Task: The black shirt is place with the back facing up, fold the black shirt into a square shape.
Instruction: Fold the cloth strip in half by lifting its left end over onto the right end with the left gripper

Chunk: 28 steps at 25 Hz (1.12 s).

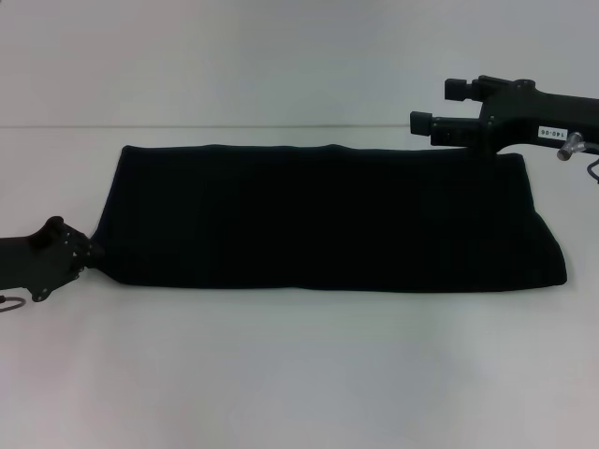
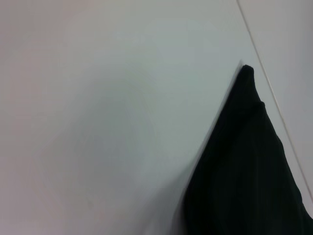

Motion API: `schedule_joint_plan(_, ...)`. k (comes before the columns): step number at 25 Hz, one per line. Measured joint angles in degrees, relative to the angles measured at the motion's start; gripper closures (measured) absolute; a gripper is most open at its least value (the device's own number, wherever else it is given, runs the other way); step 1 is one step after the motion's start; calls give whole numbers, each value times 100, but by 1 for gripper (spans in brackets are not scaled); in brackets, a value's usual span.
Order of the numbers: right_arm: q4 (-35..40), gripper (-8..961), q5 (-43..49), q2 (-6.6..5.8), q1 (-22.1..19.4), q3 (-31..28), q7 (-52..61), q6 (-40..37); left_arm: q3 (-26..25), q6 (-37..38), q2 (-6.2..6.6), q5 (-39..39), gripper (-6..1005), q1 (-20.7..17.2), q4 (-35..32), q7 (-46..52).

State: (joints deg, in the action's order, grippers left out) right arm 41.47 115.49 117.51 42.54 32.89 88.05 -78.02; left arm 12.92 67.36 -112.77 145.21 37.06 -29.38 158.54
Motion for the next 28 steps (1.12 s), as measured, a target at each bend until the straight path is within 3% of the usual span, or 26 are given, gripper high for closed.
schedule_joint_plan(10,-51,45,-35,4,-34,-2,-16,32,-77,-18,-1,-65,944,-62,83,-429)
schedule_joint_plan(19,-112,44,-418,122,-131,-11,-25,131,-365,412,-55,-676,937,-522,-46,-1861)
schedule_joint_plan(28,-384,44,-642,154,-132,-4,-37,240,-413,705,-18,-742,936,-924,-558,-2290)
